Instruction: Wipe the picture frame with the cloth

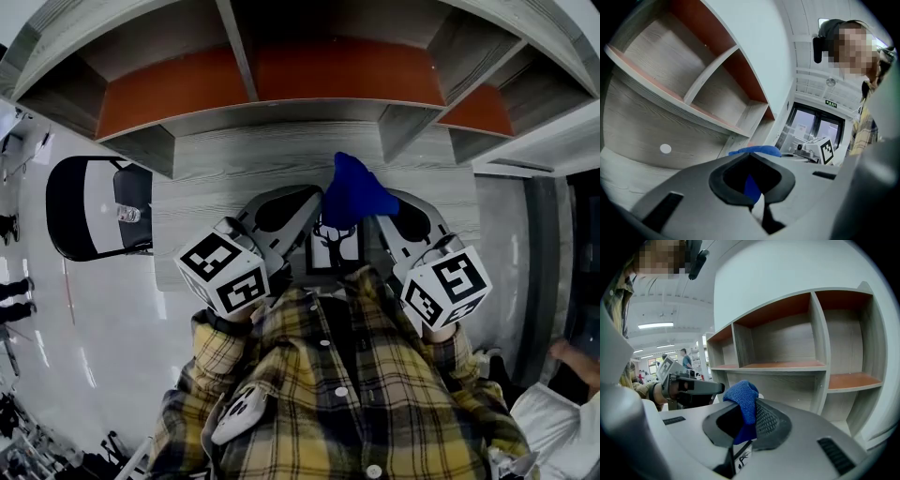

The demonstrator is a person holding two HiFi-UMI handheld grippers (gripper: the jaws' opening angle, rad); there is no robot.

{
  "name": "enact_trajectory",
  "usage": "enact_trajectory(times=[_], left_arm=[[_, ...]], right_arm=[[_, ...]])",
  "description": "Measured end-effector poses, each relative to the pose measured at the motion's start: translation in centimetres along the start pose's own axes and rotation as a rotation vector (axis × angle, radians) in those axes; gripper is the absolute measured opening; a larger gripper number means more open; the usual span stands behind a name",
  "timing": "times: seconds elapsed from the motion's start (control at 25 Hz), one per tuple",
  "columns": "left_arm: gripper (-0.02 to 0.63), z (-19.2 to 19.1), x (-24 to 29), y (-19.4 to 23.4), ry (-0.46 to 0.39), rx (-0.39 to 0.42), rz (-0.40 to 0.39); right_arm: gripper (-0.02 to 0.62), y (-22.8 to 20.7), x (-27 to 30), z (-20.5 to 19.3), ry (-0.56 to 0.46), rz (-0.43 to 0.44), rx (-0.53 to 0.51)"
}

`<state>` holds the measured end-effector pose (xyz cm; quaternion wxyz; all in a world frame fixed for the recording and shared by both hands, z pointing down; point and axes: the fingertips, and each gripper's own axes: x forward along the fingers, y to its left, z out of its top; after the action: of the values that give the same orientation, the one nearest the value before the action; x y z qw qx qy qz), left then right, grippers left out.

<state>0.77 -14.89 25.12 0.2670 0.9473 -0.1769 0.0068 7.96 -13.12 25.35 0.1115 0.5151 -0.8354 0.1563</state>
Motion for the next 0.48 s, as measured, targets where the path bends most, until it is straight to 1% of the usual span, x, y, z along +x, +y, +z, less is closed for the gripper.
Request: enact_trajectory(times=[0.48], left_arm=[[0.005, -1.6, 0.4, -0.5, 0.054, -0.03, -0.039]], right_arm=[[0.038, -0.7, -0.7, -0.6, 0.001, -0.024, 0.023]])
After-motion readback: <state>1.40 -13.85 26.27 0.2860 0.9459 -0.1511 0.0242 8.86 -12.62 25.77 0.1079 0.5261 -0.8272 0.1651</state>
